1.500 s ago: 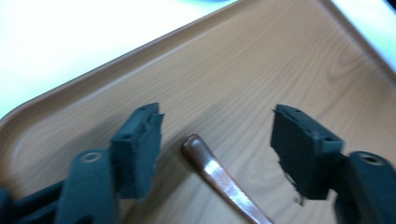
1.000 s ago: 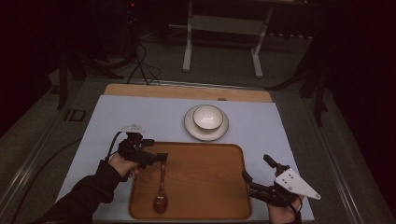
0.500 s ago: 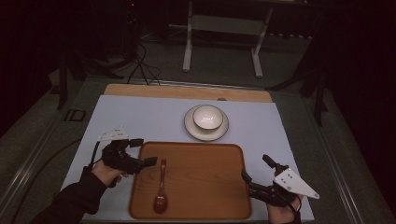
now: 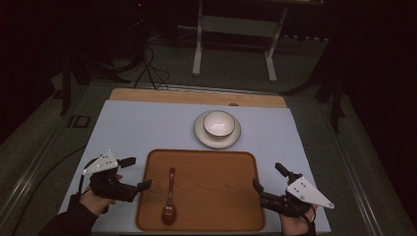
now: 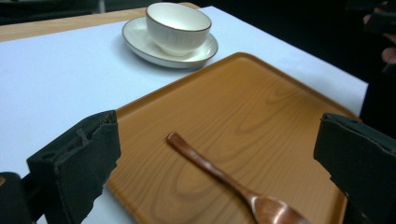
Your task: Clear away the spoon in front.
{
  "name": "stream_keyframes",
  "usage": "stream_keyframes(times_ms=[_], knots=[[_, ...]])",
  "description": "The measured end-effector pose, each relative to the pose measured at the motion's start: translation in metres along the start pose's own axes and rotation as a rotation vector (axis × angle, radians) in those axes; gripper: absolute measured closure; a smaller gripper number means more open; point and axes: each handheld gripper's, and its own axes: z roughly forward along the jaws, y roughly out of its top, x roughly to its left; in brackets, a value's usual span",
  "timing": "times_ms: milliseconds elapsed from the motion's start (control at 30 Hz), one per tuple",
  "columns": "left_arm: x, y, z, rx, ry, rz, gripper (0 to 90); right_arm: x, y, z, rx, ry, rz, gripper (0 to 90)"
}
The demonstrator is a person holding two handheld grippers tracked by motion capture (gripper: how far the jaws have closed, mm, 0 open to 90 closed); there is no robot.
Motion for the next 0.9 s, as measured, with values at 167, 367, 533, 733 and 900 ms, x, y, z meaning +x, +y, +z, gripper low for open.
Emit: stream_keyframes(times_ms=[167,367,533,733,900], knots=[[-0.001,-0.013,-0.003,-0.004,0.023,0.022,0.3,0.000,0.000,0.001,0.000,0.002,-0.002,13.4],[-0.001,-0.026,-0.007,-0.022,0.028,0.050,0.3,0.000,-0.001,0.001,0.003,0.004,-0.003,13.5],[0.000,-0.037,-0.011,-0.054,0.028,0.035,0.3,0.000,-0.001,0.001,0.007,0.005,-0.004,13.4],[0.002,-0.043,-0.018,-0.082,0.049,0.042,0.3,-0.002,-0.002,0.002,0.011,0.007,-0.003,13.4],[0.006,-0.046,-0.018,-0.110,0.054,0.033,0.3,-0.003,-0.004,0.001,0.014,0.004,0.005,13.5]])
